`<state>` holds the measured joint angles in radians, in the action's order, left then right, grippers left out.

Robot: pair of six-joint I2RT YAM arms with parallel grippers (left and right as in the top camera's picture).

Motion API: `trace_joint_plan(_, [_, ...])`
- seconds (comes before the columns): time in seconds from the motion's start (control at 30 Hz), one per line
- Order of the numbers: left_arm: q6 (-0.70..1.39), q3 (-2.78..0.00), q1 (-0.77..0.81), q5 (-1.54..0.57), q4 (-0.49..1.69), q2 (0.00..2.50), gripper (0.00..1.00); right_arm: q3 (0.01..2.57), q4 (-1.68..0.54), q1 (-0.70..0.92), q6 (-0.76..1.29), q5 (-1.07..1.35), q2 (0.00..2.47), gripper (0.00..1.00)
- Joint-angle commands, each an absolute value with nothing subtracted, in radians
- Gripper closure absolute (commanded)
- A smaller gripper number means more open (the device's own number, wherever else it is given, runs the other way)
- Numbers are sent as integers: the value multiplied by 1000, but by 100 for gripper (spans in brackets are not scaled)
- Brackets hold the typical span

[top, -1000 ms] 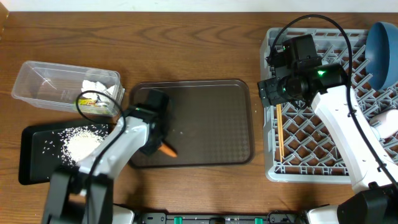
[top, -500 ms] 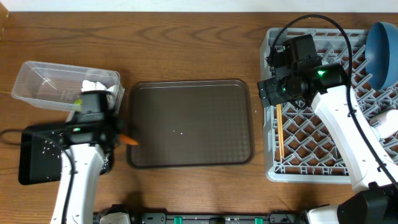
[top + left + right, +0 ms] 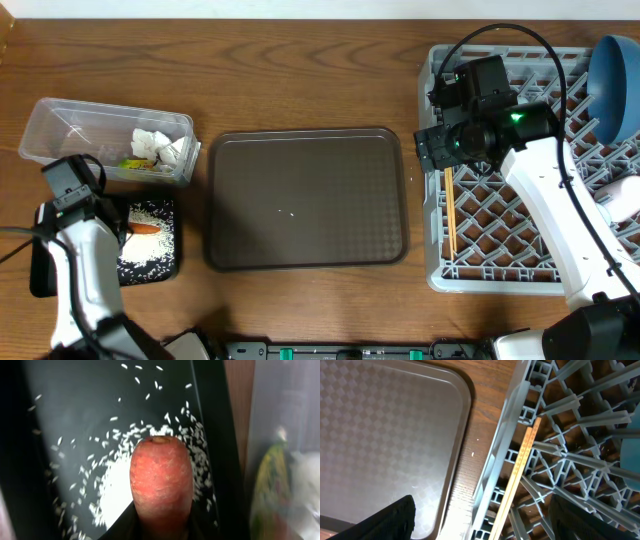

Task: Sort waste into correct bins and load items into the dishwasher rack
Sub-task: 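Carry the carrot left over the black tray with rice, then lower the carrot onto the rice and open the left gripper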

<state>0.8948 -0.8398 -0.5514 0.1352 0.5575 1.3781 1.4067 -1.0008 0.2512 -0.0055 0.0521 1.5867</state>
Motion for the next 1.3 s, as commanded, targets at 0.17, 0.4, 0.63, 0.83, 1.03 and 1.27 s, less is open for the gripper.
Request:
trace_joint_plan(0.17, [846,-831,-598,151,502,1522,89,1406,-999,255,-17,49,1589,14])
trace_joint_plan(0.4, [806,-831,-606,151,487,1549,75,1406,-999,255,-16,49,1589,14])
trace_joint_plan(0.63, [800,-831,-607,150,488,1548,62,1406,-1003,255,-16,49,1589,14])
trace_joint_plan(0.83, [778,-845,-606,139,511,1504,54,1406,-1006,255,-16,49,1589,14])
trace_joint_plan(1.03, [706,-898,-606,113,631,1381,53,1406,-1006,255,-17,49,1589,14])
trace_joint_plan(1.27, [740,-900,-610,123,919,1272,60,1406,-1007,255,-16,49,1589,14])
